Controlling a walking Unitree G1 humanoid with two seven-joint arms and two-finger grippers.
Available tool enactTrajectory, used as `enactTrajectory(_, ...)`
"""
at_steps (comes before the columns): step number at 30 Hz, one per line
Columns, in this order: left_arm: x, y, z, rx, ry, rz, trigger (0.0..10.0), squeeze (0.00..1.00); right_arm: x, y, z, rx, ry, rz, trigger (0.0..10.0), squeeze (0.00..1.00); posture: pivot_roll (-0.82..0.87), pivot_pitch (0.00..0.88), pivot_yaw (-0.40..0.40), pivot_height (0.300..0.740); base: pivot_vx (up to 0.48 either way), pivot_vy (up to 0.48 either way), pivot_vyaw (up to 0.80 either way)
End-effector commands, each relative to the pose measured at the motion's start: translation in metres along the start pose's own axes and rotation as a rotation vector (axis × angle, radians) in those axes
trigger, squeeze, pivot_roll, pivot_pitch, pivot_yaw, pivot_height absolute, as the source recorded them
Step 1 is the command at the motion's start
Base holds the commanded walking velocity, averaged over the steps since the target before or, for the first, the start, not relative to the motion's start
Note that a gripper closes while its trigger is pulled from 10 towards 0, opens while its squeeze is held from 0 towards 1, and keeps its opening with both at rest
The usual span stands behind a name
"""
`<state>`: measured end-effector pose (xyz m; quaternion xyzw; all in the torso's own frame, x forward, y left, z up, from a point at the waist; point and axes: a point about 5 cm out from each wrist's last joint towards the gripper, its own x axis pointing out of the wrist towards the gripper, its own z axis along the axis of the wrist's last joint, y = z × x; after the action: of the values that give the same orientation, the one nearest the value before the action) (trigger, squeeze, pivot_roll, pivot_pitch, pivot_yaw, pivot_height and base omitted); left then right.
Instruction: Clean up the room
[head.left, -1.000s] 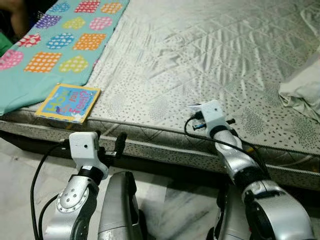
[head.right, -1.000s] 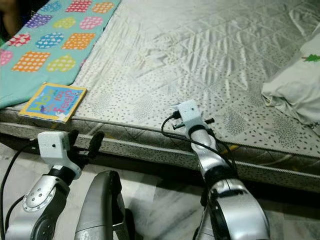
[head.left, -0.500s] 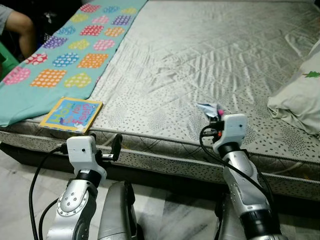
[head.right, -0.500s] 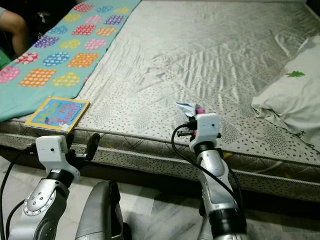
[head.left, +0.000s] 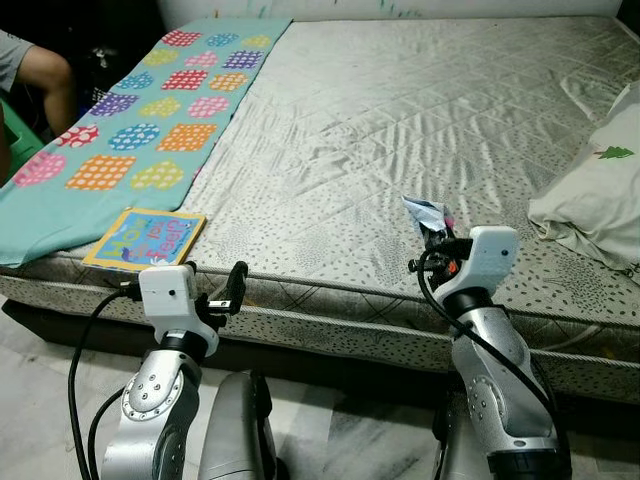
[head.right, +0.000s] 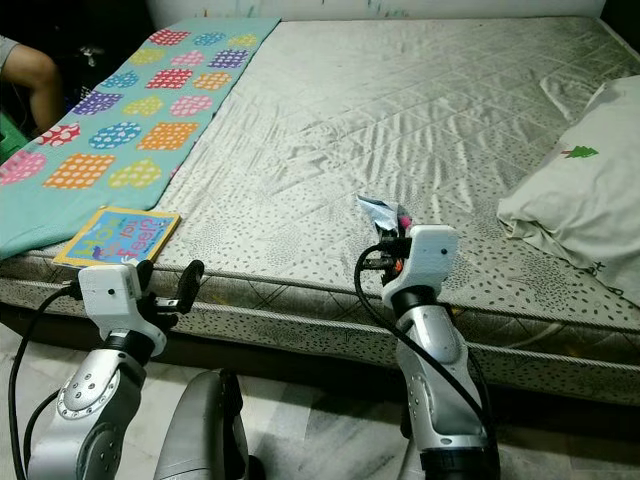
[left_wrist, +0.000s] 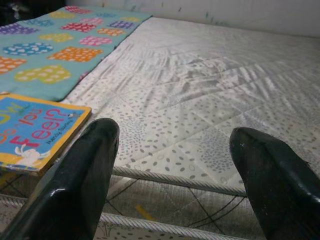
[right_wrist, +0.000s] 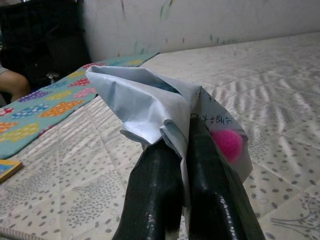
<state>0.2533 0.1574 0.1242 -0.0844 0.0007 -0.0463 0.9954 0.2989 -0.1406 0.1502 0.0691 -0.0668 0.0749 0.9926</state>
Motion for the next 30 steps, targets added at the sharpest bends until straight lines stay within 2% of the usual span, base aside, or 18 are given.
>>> enactTrajectory(1, 0.002, 0.004, 0.001, 0.008, -0.005, 0.013, 10.0, 0.00, 0.003, 0.003, 0.011, 0.013, -0.030, 0.008, 10.0, 0.00, -0.10, 0.010, 0.108, 0.568, 0.000, 0.000, 0.00)
enactTrajectory(5, 0.004, 0.005, 0.001, 0.012, -0.007, 0.012, 10.0, 0.00, 0.004, 0.003, 0.011, 0.012, -0.024, 0.008, 10.0, 0.00, -0.10, 0.009, 0.111, 0.588, 0.000, 0.000, 0.00)
enactTrajectory(12, 0.005, 0.005, 0.001, 0.013, -0.008, 0.007, 10.0, 0.00, 0.002, 0.003, 0.005, -0.001, 0.000, 0.006, 10.0, 0.00, -0.10, 0.008, 0.116, 0.647, 0.000, 0.000, 0.00)
enactTrajectory(22, 0.006, -0.004, -0.002, 0.001, 0.009, -0.046, 10.0, 0.00, 0.008, 0.002, 0.005, -0.029, 0.007, 0.019, 10.0, 0.00, -0.11, 0.014, 0.111, 0.700, 0.000, 0.000, 0.00)
enactTrajectory(28, 0.005, -0.005, -0.003, -0.003, 0.012, -0.046, 10.0, 0.00, 0.008, 0.007, 0.003, -0.030, 0.011, 0.028, 10.0, 0.00, -0.11, 0.018, 0.109, 0.739, 0.000, 0.000, 0.00)
enactTrajectory(30, 0.005, -0.005, -0.003, -0.003, 0.011, -0.046, 10.0, 0.00, 0.008, 0.008, 0.002, -0.030, 0.016, 0.029, 10.0, 0.00, -0.11, 0.017, 0.109, 0.740, 0.000, 0.000, 0.00)
